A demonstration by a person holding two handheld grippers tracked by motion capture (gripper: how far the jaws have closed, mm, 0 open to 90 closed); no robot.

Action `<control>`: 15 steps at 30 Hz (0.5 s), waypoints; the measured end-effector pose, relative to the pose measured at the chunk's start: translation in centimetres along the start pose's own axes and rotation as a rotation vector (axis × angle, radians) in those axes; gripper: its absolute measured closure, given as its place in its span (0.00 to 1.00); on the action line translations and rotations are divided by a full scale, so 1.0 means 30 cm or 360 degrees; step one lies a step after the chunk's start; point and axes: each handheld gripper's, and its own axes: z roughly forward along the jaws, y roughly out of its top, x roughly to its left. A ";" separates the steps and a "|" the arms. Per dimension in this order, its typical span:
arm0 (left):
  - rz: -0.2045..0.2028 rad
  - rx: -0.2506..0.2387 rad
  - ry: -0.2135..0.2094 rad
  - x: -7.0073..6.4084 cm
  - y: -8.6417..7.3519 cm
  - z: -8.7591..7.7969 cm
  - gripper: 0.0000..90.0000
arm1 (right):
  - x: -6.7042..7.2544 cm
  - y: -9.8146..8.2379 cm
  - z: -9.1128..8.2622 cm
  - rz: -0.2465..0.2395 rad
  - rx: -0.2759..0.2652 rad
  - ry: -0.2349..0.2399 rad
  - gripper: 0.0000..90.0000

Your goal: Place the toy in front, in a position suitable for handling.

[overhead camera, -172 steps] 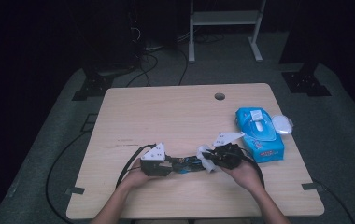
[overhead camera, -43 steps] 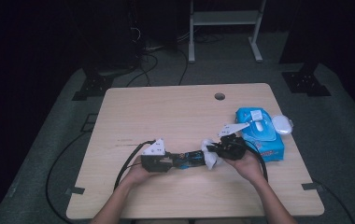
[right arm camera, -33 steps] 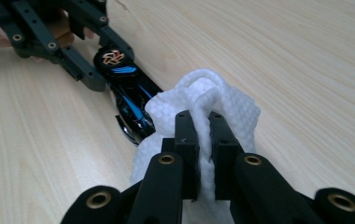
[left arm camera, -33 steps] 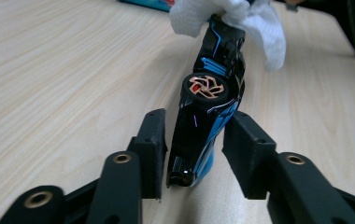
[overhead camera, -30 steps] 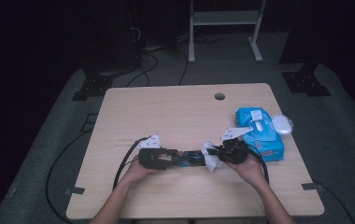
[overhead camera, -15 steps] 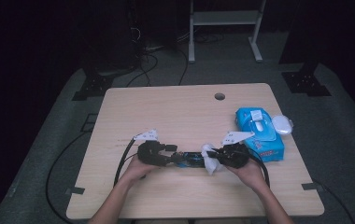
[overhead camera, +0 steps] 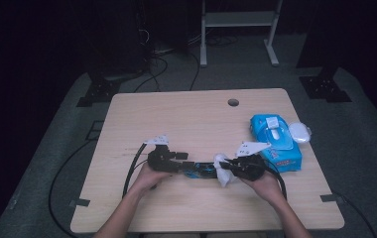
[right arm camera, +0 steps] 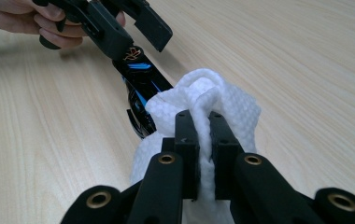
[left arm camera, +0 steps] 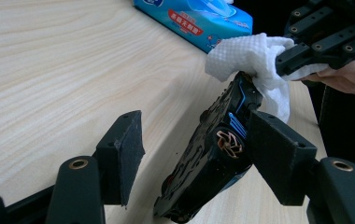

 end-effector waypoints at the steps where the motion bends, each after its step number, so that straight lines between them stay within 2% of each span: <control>1: 0.0007 0.0001 0.0003 -0.004 0.000 0.001 0.40 | 0.003 -0.002 -0.001 0.0000 -0.0002 0.0005 0.94; 6: 0.0080 0.0004 0.0029 -0.030 -0.006 0.000 0.38 | 0.019 -0.010 -0.010 -0.0018 -0.0005 0.0002 0.94; 11: 0.0060 -0.0027 0.0026 -0.033 -0.022 -0.007 0.38 | 0.037 -0.018 -0.014 -0.0053 -0.0022 -0.0001 0.94; 15: 0.0086 -0.0023 0.0031 -0.042 -0.023 -0.009 0.38 | 0.049 -0.024 -0.018 -0.0070 -0.0034 -0.0013 0.94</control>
